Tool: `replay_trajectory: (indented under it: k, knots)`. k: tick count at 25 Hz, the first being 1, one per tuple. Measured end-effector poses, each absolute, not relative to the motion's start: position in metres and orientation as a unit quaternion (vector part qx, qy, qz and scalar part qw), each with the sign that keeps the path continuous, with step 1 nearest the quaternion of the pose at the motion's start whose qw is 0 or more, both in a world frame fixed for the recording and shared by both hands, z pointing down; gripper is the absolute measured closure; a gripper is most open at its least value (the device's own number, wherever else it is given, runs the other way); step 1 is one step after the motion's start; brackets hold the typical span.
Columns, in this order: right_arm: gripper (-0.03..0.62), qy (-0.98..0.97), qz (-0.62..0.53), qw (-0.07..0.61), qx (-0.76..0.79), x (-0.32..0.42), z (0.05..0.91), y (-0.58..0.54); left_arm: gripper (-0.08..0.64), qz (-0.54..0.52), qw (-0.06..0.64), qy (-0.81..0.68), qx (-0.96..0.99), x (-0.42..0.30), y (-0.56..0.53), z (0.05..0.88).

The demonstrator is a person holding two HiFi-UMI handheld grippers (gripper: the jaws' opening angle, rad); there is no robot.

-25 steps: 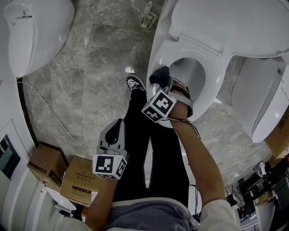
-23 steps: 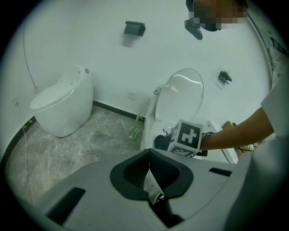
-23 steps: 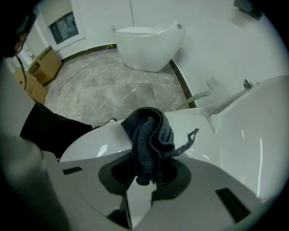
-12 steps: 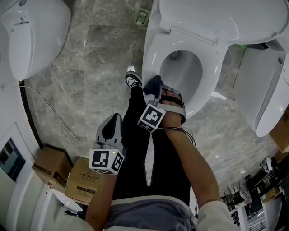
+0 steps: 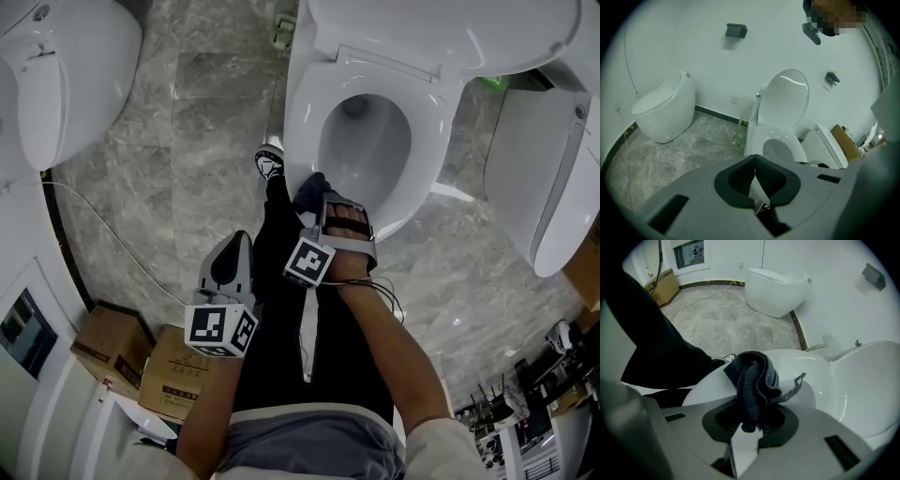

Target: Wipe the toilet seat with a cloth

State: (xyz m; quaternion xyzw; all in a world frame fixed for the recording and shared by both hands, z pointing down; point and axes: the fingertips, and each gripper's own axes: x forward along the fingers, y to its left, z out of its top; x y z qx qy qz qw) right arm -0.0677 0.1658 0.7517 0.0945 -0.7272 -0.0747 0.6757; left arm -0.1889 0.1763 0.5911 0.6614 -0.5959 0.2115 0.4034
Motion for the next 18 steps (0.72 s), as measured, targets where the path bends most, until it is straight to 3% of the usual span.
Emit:
replay_trajectory:
  k: [18]
  knots:
    - [0.522, -0.739, 0.002, 0.662, 0.122, -0.016, 0.751, 0.238, 0.551, 0.237, 0.385, -0.562, 0.693, -0.131, 0.162, 0.591]
